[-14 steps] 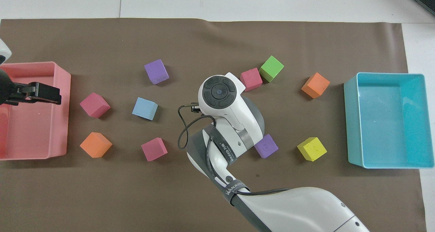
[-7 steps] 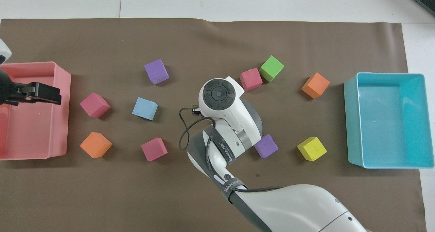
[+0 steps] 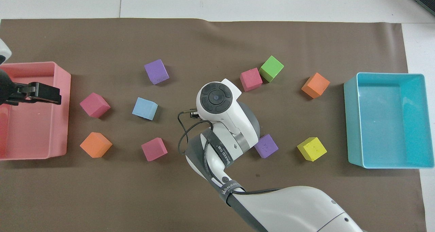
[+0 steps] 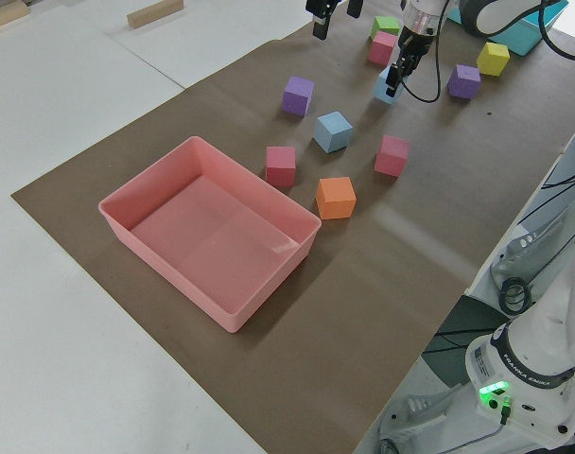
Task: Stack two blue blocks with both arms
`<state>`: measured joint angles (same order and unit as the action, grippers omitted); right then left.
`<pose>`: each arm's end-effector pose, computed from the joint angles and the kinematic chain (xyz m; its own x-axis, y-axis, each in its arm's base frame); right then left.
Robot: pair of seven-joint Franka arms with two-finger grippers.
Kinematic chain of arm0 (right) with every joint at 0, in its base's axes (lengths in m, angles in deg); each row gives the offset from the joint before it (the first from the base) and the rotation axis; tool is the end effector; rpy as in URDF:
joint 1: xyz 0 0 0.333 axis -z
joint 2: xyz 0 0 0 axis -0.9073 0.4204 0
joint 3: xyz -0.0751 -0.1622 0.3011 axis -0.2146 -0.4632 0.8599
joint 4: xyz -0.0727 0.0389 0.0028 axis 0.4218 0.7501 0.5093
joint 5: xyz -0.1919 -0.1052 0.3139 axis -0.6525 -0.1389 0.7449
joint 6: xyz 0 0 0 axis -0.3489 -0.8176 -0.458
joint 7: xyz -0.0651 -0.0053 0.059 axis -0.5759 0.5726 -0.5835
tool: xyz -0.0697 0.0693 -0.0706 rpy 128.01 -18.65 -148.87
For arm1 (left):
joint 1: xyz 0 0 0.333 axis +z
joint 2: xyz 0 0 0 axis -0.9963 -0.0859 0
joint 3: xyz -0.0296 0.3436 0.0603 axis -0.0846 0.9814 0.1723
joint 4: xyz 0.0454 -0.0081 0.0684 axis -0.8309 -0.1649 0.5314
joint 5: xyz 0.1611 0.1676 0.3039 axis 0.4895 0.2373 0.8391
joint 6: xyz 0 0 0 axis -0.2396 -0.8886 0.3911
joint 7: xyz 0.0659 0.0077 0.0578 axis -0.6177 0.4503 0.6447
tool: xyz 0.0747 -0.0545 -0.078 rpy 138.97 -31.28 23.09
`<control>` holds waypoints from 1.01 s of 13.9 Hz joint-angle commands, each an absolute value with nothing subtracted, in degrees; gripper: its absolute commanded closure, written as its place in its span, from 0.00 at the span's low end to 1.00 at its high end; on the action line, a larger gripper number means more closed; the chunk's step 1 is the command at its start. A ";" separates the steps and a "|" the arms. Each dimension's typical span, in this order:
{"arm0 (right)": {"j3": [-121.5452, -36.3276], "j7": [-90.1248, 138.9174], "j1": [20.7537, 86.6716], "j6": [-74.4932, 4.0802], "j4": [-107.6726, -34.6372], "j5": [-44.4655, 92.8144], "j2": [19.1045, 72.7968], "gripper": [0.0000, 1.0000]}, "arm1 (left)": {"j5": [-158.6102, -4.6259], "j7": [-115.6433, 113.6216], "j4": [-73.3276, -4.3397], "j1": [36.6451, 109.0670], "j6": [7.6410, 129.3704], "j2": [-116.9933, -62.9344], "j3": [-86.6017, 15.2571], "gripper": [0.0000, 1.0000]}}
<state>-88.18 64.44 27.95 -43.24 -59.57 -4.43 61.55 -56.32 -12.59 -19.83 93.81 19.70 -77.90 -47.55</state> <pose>0.5713 0.4088 0.3416 0.9986 0.0411 0.0319 0.0422 -0.9986 -0.0326 0.5277 -0.0599 0.6620 0.9989 -0.0403 0.0252 -0.0401 -0.9992 -0.0094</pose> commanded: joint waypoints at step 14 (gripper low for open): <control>-88.25 64.74 28.84 -44.08 -61.80 -2.72 57.25 0.00 | -57.27 -13.73 -20.07 93.86 19.33 -77.27 -47.94 0.00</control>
